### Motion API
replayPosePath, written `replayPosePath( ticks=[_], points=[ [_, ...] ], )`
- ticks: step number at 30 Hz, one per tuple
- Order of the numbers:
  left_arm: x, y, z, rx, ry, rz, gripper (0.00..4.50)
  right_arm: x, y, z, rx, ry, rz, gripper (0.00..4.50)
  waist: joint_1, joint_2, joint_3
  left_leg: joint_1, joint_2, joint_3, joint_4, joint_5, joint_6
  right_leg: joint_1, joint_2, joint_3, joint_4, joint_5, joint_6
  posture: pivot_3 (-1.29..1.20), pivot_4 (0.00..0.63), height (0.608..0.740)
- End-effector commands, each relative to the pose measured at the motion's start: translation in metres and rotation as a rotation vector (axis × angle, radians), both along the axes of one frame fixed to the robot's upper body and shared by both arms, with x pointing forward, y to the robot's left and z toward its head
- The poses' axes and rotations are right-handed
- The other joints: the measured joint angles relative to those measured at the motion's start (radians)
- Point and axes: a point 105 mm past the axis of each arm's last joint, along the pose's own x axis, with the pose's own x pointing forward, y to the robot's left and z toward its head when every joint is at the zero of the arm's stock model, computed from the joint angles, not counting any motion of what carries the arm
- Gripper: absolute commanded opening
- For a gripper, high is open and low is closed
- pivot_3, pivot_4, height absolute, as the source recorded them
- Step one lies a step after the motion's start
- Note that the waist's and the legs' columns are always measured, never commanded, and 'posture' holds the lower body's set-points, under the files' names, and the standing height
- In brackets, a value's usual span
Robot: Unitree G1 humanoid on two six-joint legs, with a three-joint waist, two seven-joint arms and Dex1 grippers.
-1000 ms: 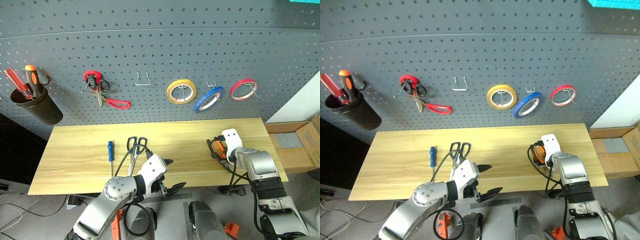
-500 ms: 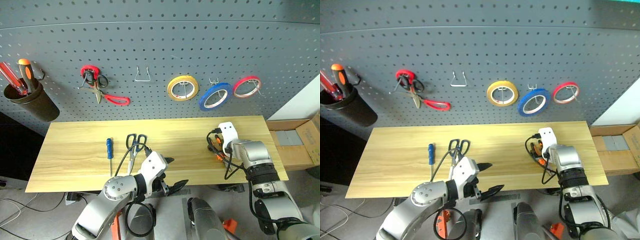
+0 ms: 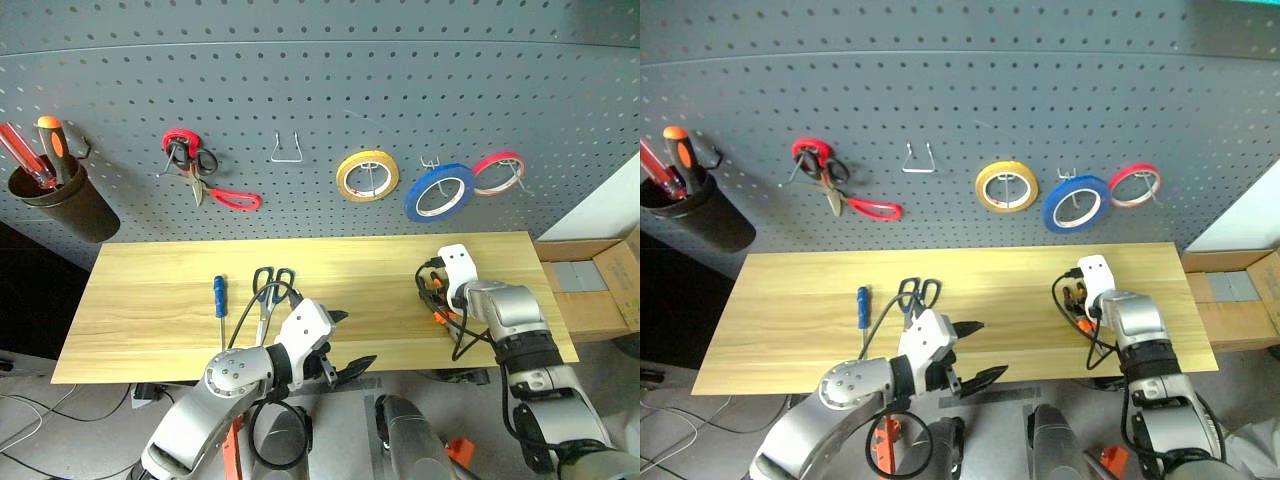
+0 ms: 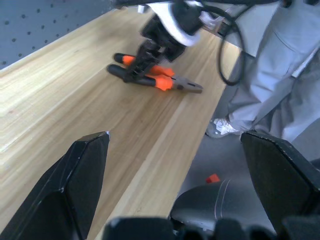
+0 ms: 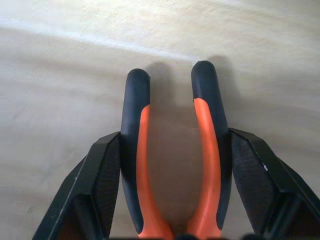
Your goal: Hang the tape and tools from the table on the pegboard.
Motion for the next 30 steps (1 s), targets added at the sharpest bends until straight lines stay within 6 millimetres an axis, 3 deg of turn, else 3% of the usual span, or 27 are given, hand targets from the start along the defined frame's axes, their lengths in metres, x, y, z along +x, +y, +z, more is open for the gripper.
replayPosePath(
  ticks=[1,7,9,13,19,25,30],
  points=[
    [-0.005,0.010,0.022,-0.057,-0.061,0.030,4.50,-0.015,0.035,0.041,0.045,-0.179,0.259,2.71,0.000,0.001,-0.001,-0.002,0.000,-0.001,0.000,0.000,0.000,-0.002,0.000,0.000,0.000,0.000,0.000,0.05,0.255,0.740],
    [-0.027,0.028,0.048,-0.140,-0.120,0.161,4.50,-0.054,0.097,0.105,0.249,-0.449,0.515,2.71,0.003,0.000,-0.010,-0.006,0.001,-0.003,0.001,0.002,-0.005,-0.004,-0.001,-0.001,-0.001,0.000,0.000,0.08,0.192,0.740],
    [-0.030,0.032,0.054,-0.159,-0.139,0.209,4.50,-0.056,0.109,0.120,0.301,-0.502,0.529,2.71,0.015,0.000,-0.017,-0.006,0.001,-0.004,0.001,0.005,-0.009,-0.004,-0.002,-0.003,-0.001,0.000,0.000,0.08,0.179,0.740],
    [-0.032,0.055,0.073,-0.212,-0.210,0.432,4.50,-0.052,0.138,0.181,0.473,-0.711,0.509,2.71,0.027,-0.002,-0.045,-0.006,0.000,-0.005,0.001,0.005,-0.010,-0.003,-0.004,-0.005,0.000,0.000,0.000,0.12,0.131,0.740],
    [-0.033,0.092,0.090,-0.153,-0.385,0.654,4.50,-0.051,0.156,0.252,0.638,-0.925,0.506,2.71,0.054,-0.003,-0.093,-0.005,-0.002,-0.003,-0.001,0.007,-0.013,-0.003,-0.001,-0.005,-0.002,0.000,0.000,0.14,0.099,0.740],
    [-0.011,0.133,0.128,-0.092,-0.627,0.866,4.50,-0.049,0.169,0.303,0.706,-1.117,0.527,2.71,0.080,-0.002,-0.127,-0.001,-0.002,-0.002,0.000,0.008,-0.014,0.001,0.001,-0.006,0.000,0.001,-0.001,0.18,0.067,0.740],
    [0.023,0.137,0.137,-0.116,-0.647,0.845,4.50,-0.044,0.190,0.316,0.718,-1.222,0.557,2.71,0.077,-0.003,-0.146,0.014,-0.001,-0.001,-0.003,0.008,-0.015,0.013,0.003,-0.006,0.000,0.002,-0.003,0.18,0.062,0.740]
  ],
)
